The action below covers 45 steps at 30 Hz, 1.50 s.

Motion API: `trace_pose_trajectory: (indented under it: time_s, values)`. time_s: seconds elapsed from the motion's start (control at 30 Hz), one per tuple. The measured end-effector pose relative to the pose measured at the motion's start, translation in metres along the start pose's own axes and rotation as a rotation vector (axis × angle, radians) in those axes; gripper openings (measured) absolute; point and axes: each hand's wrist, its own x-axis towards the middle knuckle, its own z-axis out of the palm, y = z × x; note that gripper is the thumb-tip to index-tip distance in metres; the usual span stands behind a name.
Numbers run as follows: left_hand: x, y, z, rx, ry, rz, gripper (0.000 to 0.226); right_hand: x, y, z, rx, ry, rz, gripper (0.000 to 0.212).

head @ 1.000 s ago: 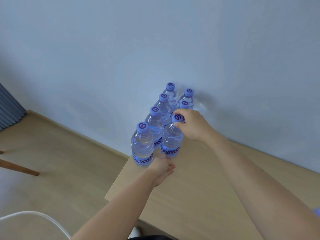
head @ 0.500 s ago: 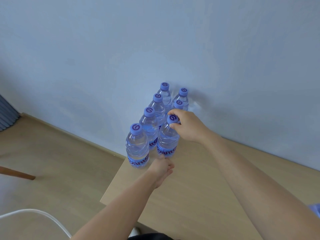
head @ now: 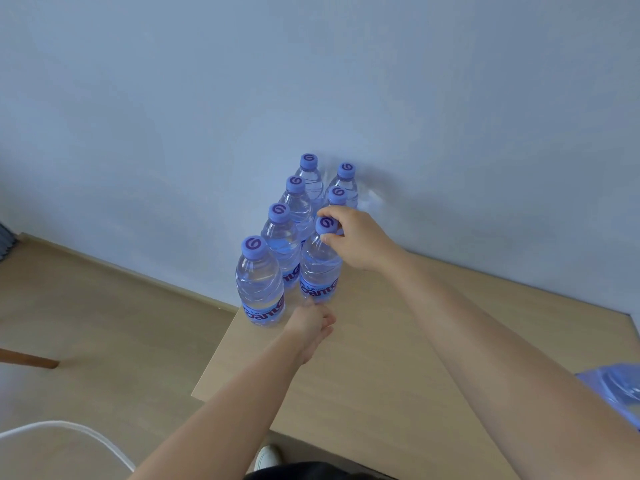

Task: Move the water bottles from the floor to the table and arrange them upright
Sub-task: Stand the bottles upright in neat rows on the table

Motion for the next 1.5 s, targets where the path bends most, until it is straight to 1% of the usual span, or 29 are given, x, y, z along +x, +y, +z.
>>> trace_pose_trajectory:
  time_s: [0.07,0.1,0.17,0.2,0.3,0.33,0.47,0.57,0.67,0.83,0.93,1.0,1.1,1.13,1.2,1.23,1.27,1.3,1.37,1.47,1.5]
  values:
    - [-0.001,-0.002,0.005,-0.064,0.075,0.027,0.055,-0.005,0.002,-0.001,0.022,0.006,0.012,0.033]
    - [-0.003,-0.003,0.009,-0.075,0.085,0.024,0.051,-0.009,0.004,-0.002,0.032,0.016,0.025,0.038]
    - [-0.009,-0.004,0.021,-0.056,0.046,-0.001,0.034,-0.019,0.011,-0.007,0.037,0.041,0.063,0.044]
    - [-0.011,-0.006,0.027,-0.047,0.030,-0.007,0.032,-0.025,0.015,-0.011,0.029,0.056,0.082,0.043]
    - [-0.014,-0.017,0.048,0.024,0.009,-0.010,0.042,-0.049,0.028,-0.027,0.014,0.110,0.141,0.032]
    - [-0.014,-0.022,0.055,0.067,-0.006,-0.018,0.042,-0.059,0.032,-0.033,0.010,0.133,0.171,0.030]
    - [-0.020,-0.044,0.084,0.244,-0.099,-0.048,0.036,-0.100,0.051,-0.062,-0.040,0.213,0.292,0.028]
    - [-0.028,-0.056,0.108,0.342,-0.195,-0.070,0.028,-0.138,0.071,-0.089,-0.135,0.210,0.383,0.027]
    - [-0.036,-0.069,0.133,0.444,-0.289,-0.084,0.018,-0.179,0.092,-0.122,-0.242,0.212,0.497,0.036]
    - [-0.052,-0.091,0.176,0.576,-0.415,-0.085,0.019,-0.242,0.121,-0.163,-0.365,0.114,0.762,0.042]
    - [-0.062,-0.108,0.199,0.625,-0.469,-0.100,0.022,-0.267,0.133,-0.167,-0.429,0.119,0.849,0.040]
    - [-0.067,-0.118,0.212,0.655,-0.499,-0.099,0.027,-0.277,0.138,-0.165,-0.474,0.126,0.861,0.033]
    - [-0.072,-0.128,0.227,0.710,-0.510,-0.069,0.032,-0.284,0.147,-0.163,-0.463,0.136,0.842,0.027]
    - [-0.073,-0.130,0.230,0.731,-0.510,-0.055,0.033,-0.285,0.149,-0.162,-0.448,0.153,0.820,0.022]
    - [-0.073,-0.133,0.235,0.763,-0.507,-0.035,0.036,-0.284,0.154,-0.162,-0.418,0.174,0.810,0.004]
    - [-0.073,-0.134,0.236,0.772,-0.505,-0.030,0.037,-0.283,0.158,-0.161,-0.393,0.169,0.811,0.019]
    - [-0.073,-0.135,0.237,0.778,-0.504,-0.027,0.037,-0.283,0.160,-0.161,-0.370,0.147,0.813,0.029]
    - [-0.072,-0.135,0.237,0.782,-0.501,-0.024,0.038,-0.282,0.162,-0.161,-0.352,0.128,0.823,0.032]
    - [-0.069,-0.135,0.236,0.787,-0.492,-0.014,0.039,-0.282,0.163,-0.160,-0.351,0.126,0.796,0.028]
    - [-0.064,-0.135,0.232,0.792,-0.468,0.021,0.041,-0.281,0.158,-0.157,-0.395,0.143,0.716,0.008]
    - [-0.062,-0.134,0.230,0.797,-0.456,0.043,0.042,-0.280,0.155,-0.155,-0.408,0.132,0.695,0.005]
